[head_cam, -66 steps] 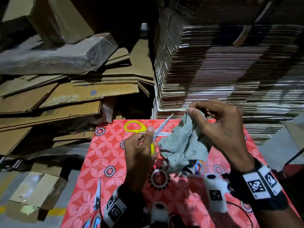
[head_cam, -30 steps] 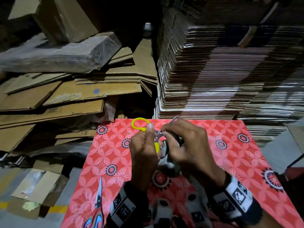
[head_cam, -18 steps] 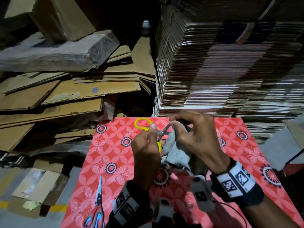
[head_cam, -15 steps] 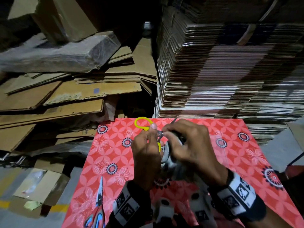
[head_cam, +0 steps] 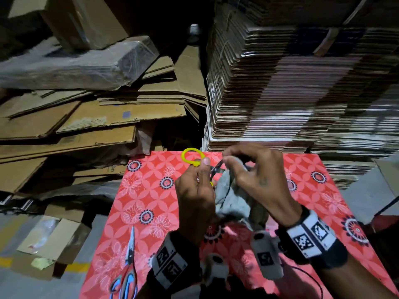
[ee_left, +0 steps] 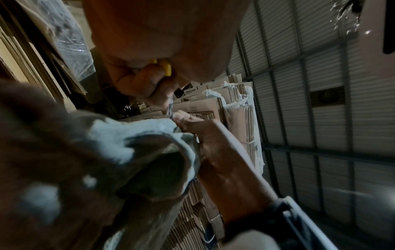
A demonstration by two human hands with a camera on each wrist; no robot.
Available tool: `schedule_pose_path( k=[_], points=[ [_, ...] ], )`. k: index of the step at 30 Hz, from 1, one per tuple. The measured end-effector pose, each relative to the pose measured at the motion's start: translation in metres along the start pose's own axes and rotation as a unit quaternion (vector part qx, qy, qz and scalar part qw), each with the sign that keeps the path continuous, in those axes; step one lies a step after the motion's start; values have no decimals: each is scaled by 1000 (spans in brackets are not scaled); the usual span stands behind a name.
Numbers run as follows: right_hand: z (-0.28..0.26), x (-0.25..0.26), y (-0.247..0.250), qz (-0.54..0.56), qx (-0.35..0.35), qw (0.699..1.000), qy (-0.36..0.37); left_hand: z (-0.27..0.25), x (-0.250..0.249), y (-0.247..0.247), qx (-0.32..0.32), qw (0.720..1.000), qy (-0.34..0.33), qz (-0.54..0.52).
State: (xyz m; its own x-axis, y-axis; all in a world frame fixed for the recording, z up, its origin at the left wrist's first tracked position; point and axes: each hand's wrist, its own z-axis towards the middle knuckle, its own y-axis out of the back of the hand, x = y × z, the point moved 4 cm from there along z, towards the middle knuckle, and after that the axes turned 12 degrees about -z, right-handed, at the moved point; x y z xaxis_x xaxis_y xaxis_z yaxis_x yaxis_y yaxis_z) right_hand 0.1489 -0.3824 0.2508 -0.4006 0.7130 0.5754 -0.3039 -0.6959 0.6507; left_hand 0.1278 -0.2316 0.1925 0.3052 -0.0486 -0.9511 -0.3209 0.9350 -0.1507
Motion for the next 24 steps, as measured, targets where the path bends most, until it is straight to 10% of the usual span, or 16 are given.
schedule_pose_path(
  k=[24],
  points=[
    [-4, -7, -8, 36, 28, 999, -25, -1, 1, -1, 15, 1000, -4, -1]
  ],
)
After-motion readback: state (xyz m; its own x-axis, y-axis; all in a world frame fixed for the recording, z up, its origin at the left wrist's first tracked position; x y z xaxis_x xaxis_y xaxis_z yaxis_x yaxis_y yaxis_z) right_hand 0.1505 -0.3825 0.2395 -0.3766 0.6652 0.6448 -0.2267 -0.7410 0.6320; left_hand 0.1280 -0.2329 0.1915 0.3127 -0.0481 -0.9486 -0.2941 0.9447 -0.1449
